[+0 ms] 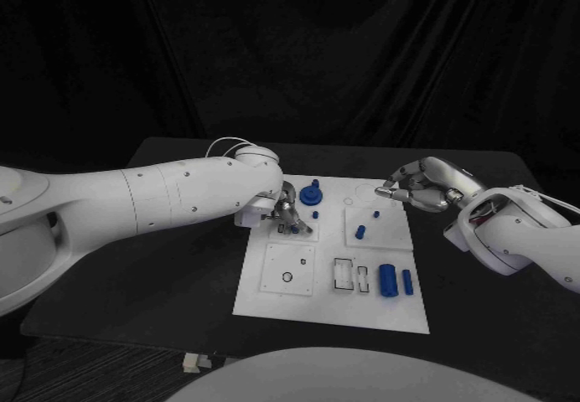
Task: Assemble the parts on the task board
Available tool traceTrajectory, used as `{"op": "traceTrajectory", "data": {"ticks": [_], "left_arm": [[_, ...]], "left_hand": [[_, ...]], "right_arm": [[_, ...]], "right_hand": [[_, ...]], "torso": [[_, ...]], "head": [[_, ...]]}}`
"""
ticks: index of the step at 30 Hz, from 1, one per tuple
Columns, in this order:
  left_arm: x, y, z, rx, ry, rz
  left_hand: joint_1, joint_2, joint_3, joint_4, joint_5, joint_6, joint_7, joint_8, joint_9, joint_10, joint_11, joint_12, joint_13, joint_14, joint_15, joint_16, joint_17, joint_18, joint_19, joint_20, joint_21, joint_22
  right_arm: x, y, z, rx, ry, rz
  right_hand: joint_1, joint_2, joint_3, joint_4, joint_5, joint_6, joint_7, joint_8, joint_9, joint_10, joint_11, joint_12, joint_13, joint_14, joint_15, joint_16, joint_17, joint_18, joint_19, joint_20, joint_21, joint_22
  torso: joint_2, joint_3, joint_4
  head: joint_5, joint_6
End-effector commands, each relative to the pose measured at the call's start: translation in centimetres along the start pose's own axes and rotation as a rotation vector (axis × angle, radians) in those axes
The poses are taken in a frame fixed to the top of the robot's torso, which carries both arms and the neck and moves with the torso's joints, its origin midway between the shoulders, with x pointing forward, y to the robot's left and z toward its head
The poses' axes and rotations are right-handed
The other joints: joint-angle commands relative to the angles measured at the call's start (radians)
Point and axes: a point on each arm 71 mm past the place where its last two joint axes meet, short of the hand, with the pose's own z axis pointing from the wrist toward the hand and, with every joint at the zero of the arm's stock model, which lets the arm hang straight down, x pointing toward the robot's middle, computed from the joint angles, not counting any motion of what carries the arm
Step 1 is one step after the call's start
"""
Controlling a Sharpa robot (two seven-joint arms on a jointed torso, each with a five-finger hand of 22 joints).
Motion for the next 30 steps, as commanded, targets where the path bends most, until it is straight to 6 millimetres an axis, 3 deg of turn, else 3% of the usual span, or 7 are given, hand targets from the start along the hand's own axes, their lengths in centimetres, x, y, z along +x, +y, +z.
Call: {"op": "traceTrajectory", "data": {"ticks": [1, 15, 18, 19, 22, 30], "left_arm": [[0.14, -0.23, 0.13, 0.022, -0.017, -0.017], [0.01, -0.06, 0.09, 0.027, -0.037, -0.033], [-0.01, 0.02, 0.10, 0.025, -0.038, -0.035], [-0.02, 0.06, 0.10, 0.023, -0.038, -0.035], [-0.05, 0.16, 0.12, 0.020, -0.038, -0.036], [-0.11, 0.19, 0.13, 0.020, -0.043, -0.040]], "left_hand": [[-0.001, -0.006, -0.007, -0.001, -0.005, 0.002, -0.007, 0.005, 0.003, 0.104, -0.007, -0.001, 0.262, 0.106, -0.009, 0.003, 0.263, 0.015, 0.054, -0.005, 0.003, 0.225], [-0.004, -0.018, -0.002, 0.000, -0.005, -0.019, -0.004, 0.001, 0.013, 0.104, -0.006, -0.001, 0.262, 0.106, -0.010, 0.003, 0.263, 0.015, 0.055, -0.006, 0.004, 0.226], [-0.012, -0.026, 0.008, 0.000, -0.005, -0.014, -0.008, 0.023, 0.040, 0.104, -0.008, -0.001, 0.262, 0.106, -0.011, 0.003, 0.263, 0.015, 0.055, -0.008, 0.005, 0.227], [-0.016, -0.031, 0.018, 0.001, -0.006, -0.008, -0.011, 0.072, 0.086, 0.104, -0.009, -0.001, 0.262, 0.106, -0.014, 0.003, 0.263, 0.015, 0.055, -0.009, 0.003, 0.227], [-0.020, -0.034, 0.029, 0.000, -0.005, 0.018, -0.013, 0.170, 0.155, 0.104, -0.012, -0.001, 0.262, 0.106, -0.014, 0.003, 0.263, 0.015, 0.055, -0.011, 0.003, 0.228], [0.007, -0.015, 0.052, -0.005, 0.002, -0.002, -0.013, 0.196, 0.197, 0.104, -0.012, -0.001, 0.262, 0.106, -0.014, 0.003, 0.263, 0.015, 0.056, -0.011, 0.002, 0.228]], "right_arm": [[0.08, -0.12, -0.07, 0.011, 0.003, -0.004], [0.08, -0.11, -0.07, 0.011, 0.003, -0.003], [0.08, -0.11, -0.08, 0.011, 0.003, -0.004], [0.07, -0.12, -0.09, 0.011, 0.003, -0.004], [0.07, -0.12, -0.10, 0.011, 0.002, -0.003], [0.07, -0.11, -0.09, 0.011, 0.002, -0.003]], "right_hand": [[0.008, 0.001, -0.007, -0.001, 0.003, 0.003, -0.001, -0.006, -0.001, 0.104, 0.006, 0.004, 0.263, 0.105, 0.005, 0.000, 0.257, 0.009, 0.007, 0.005, -0.006, 0.199], [0.004, 0.002, -0.010, 0.001, 0.001, 0.003, -0.001, -0.006, -0.001, 0.104, 0.006, 0.004, 0.263, 0.105, 0.005, 0.000, 0.257, 0.009, 0.008, 0.005, -0.007, 0.199], [0.004, 0.002, -0.010, 0.001, 0.001, 0.003, -0.001, -0.006, -0.001, 0.104, 0.006, 0.004, 0.263, 0.105, 0.005, 0.000, 0.257, 0.009, 0.008, 0.005, -0.007, 0.199], [0.001, 0.002, -0.013, 0.001, -0.001, 0.003, -0.001, -0.006, -0.002, 0.104, 0.006, 0.004, 0.263, 0.105, 0.005, 0.000, 0.257, 0.009, 0.007, 0.005, -0.008, 0.199], [0.001, 0.002, -0.013, 0.001, -0.001, 0.003, -0.001, -0.006, -0.002, 0.104, 0.006, 0.004, 0.263, 0.105, 0.005, 0.000, 0.257, 0.009, 0.007, 0.005, -0.008, 0.199], [-0.002, 0.004, -0.015, 0.001, -0.002, 0.002, -0.001, -0.007, -0.002, 0.104, 0.006, 0.004, 0.263, 0.105, 0.005, 0.000, 0.257, 0.009, 0.007, 0.005, -0.008, 0.199]], "torso": [[0.000, -0.0001, -0.0002], [0.000, 0.0000, -0.0001], [0.000, 0.0000, -0.0003], [0.000, -0.0001, -0.0002], [0.000, -0.0001, -0.0002], [0.000, 0.0000, -0.0003]], "head": [[0.001, 0.000], [0.003, 0.000], [0.002, 0.000], [0.002, 0.000], [0.003, 0.000], [0.003, 0.000]]}}
